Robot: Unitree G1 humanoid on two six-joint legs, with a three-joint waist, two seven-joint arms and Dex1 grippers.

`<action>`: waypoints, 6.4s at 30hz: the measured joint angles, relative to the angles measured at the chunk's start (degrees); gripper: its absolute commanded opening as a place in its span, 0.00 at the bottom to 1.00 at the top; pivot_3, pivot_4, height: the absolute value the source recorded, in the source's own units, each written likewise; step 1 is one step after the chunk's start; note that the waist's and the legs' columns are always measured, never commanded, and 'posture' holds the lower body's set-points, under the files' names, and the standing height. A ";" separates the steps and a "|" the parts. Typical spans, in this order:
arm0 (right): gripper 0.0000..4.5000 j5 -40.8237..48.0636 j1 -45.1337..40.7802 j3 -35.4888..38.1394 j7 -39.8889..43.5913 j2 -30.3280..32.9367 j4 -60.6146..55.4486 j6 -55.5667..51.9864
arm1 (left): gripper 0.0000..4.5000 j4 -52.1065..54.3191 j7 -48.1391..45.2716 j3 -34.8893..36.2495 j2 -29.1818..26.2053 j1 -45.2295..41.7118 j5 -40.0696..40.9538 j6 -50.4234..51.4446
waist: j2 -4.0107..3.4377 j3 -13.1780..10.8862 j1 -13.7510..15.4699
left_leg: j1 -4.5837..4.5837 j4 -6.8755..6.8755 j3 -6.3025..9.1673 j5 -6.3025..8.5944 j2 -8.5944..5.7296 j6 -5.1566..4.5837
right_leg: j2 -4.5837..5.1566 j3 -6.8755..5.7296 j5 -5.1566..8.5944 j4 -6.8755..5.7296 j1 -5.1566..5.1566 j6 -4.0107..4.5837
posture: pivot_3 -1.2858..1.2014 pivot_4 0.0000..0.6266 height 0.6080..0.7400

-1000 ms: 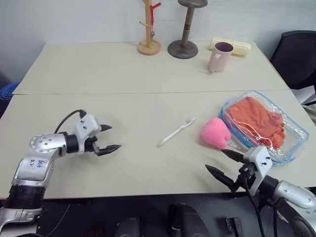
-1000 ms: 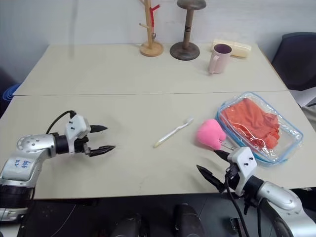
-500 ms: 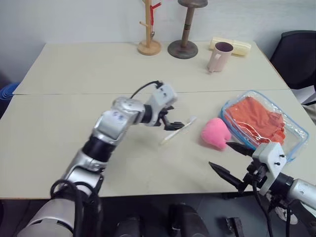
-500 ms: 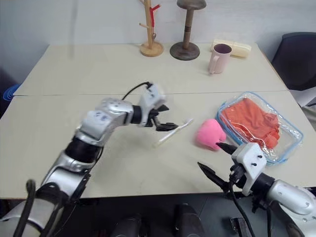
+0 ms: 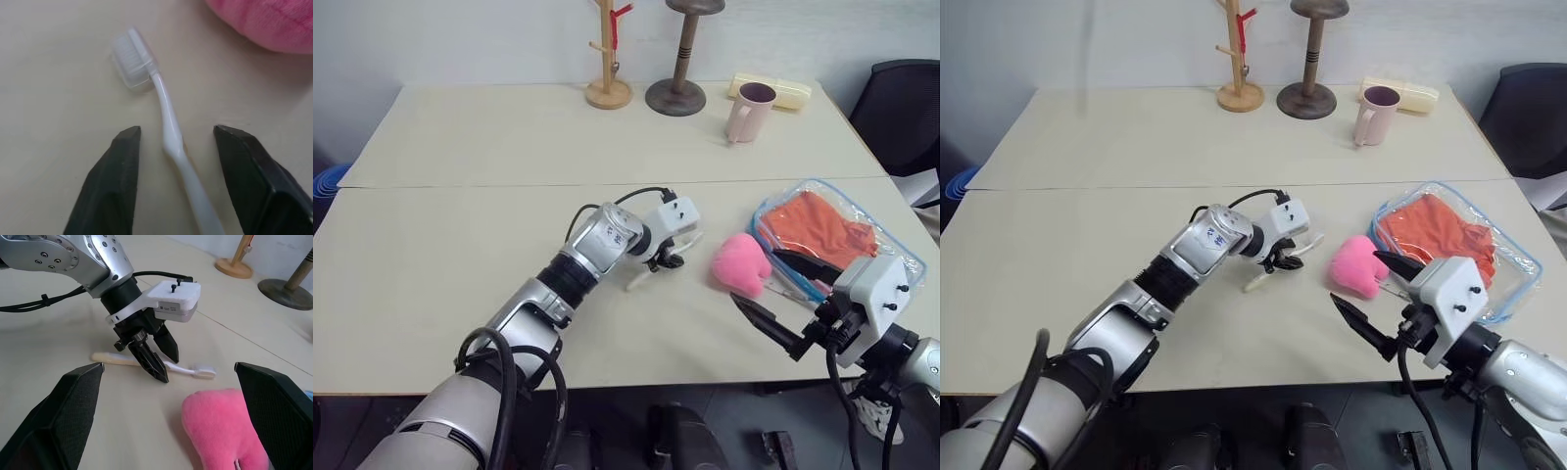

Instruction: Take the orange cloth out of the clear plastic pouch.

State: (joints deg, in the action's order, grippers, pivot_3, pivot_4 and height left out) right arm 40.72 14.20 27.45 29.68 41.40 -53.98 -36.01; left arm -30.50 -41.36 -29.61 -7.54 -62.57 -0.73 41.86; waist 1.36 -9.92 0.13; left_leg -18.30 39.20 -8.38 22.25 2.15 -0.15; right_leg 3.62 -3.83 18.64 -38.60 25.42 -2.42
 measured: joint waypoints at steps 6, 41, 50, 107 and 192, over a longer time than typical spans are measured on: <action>1.00 -0.13 -1.01 -0.44 0.18 0.38 0.25 0.12 | 0.03 1.16 1.02 4.12 0.07 1.35 0.50 3.64 | 0.00 0.00 -0.28 | 0.03 0.00 0.00 0.00 0.03 0.00 | 0.00 0.01 0.00 -0.03 0.00 0.00 | 0.52 0.24 1.00; 1.00 -5.66 -22.76 -21.76 17.85 2.24 20.37 6.16 | 0.90 32.08 15.25 59.09 -43.88 48.06 5.05 27.43 | 0.24 0.07 -0.44 | -0.03 -0.03 0.57 0.08 0.01 0.04 | 0.22 -0.25 -0.10 0.06 0.05 0.19 | 0.52 0.24 1.00; 1.00 -13.75 -15.59 -11.01 16.07 8.30 25.39 8.59 | 0.90 49.22 -14.43 59.63 -54.30 37.10 32.90 24.32 | 0.28 0.08 -0.13 | -0.23 -0.03 0.91 0.11 -0.33 0.02 | 0.53 -0.54 -0.10 0.21 -0.01 0.18 | 0.52 0.24 1.00; 0.26 -51.39 -60.85 -49.52 20.20 -17.30 84.86 56.55 | 0.91 61.40 -22.91 35.32 -49.92 33.99 37.33 1.35 | -0.28 -0.27 -3.28 | -0.05 0.27 0.81 -0.03 0.00 0.21 | -0.05 0.00 -0.09 -0.25 0.04 0.21 | 0.52 0.24 1.00; 0.00 -12.84 -30.62 -40.86 26.78 -5.76 31.89 -1.44 | 0.91 56.99 -26.34 29.13 -49.65 30.25 37.42 -0.76 | -0.35 -0.32 -1.65 | -0.89 0.71 1.84 -0.01 -0.07 0.19 | -0.14 -0.26 -0.13 0.08 0.06 0.15 | 0.52 0.24 1.00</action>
State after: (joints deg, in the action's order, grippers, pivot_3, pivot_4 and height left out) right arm 27.88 -16.42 -13.41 56.46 35.64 -22.09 -37.45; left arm 26.49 -67.70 -0.48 -57.20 -32.32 36.69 41.10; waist 1.01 -10.24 -1.51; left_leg -19.18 39.91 -6.54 22.23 2.07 0.04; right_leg 3.48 -4.10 18.51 -38.52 25.48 -2.27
